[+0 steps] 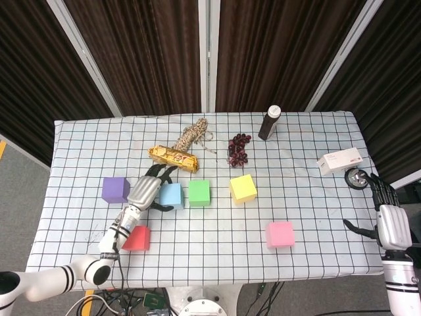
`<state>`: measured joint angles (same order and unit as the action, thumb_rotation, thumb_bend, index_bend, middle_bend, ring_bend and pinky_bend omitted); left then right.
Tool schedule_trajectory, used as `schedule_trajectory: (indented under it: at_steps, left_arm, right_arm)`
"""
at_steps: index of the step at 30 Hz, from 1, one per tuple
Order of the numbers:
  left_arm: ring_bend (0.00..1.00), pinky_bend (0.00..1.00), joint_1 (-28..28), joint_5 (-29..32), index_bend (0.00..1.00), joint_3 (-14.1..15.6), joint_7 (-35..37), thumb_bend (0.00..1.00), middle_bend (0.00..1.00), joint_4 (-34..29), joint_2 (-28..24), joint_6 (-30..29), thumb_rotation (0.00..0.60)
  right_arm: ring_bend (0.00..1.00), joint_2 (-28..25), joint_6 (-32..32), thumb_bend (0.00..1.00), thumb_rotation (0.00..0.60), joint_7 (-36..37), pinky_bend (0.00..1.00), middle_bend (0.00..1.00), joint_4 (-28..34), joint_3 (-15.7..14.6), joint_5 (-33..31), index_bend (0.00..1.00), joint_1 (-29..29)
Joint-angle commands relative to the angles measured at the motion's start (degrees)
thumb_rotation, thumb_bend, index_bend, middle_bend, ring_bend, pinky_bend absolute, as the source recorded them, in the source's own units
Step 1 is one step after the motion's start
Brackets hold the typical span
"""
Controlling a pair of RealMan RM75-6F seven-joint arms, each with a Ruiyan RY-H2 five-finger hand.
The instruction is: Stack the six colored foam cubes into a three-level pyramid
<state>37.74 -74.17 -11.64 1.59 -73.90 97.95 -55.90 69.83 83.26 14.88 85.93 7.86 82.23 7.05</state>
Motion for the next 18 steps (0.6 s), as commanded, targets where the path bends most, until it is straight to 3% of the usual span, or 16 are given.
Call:
schedule_trajectory:
  at_steps: [1, 18]
  left_arm:
    - [0.06, 0.04, 0.69, 0.48, 0.08, -0.33, -0.02, 0.06, 0.44, 1.14, 0.91, 0.44, 0.6]
    - [0.06, 0.03, 2.42, 1.64, 0.08, -1.02, 0.13, 0.06, 0.44, 2.05, 2.34, 0.98, 0.6]
  right_arm:
    - [0.0, 0.04, 0.06, 0.01, 0.6, 0.35, 0.0, 0.0, -0.27, 0.02, -0.13, 0.0, -0.12]
    - [0.0, 0.46, -0.35, 0.01, 0.6, 1.1, 0.0, 0.0, -1.58, -0.05, -0.32, 0.0, -0.14]
